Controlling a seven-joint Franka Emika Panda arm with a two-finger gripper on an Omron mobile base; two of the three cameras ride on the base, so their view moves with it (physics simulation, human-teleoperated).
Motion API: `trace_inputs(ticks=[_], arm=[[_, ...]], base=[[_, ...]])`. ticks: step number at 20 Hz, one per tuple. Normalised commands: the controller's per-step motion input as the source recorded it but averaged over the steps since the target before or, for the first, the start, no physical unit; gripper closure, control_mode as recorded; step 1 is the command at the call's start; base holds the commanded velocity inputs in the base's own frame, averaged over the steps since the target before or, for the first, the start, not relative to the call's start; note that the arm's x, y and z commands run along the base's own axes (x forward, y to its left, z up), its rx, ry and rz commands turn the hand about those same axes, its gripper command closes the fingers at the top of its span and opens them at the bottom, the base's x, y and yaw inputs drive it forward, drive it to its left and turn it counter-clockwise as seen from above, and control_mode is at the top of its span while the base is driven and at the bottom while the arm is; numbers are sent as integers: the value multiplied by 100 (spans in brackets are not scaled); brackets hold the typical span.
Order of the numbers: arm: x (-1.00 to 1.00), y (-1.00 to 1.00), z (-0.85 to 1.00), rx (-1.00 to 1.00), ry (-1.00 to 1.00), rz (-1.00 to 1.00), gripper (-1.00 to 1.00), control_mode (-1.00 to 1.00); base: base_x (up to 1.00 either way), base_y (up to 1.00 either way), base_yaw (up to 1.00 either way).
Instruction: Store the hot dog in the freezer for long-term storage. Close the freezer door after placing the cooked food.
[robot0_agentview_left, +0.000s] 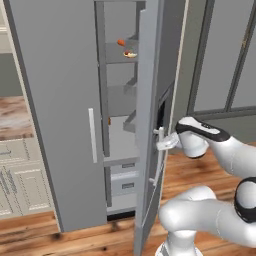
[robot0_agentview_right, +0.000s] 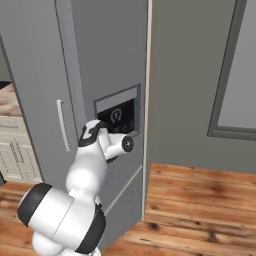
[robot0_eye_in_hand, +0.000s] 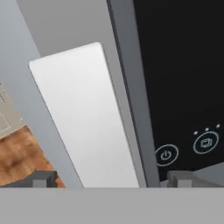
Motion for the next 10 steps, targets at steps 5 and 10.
trace_inputs(ticks=[5,10], arm=[[40,38,18,-7,20,-19,-100,-100],[28,35,9,-10,14,-20,-100,-100]], base=[[0,0,0],[0,0,0]])
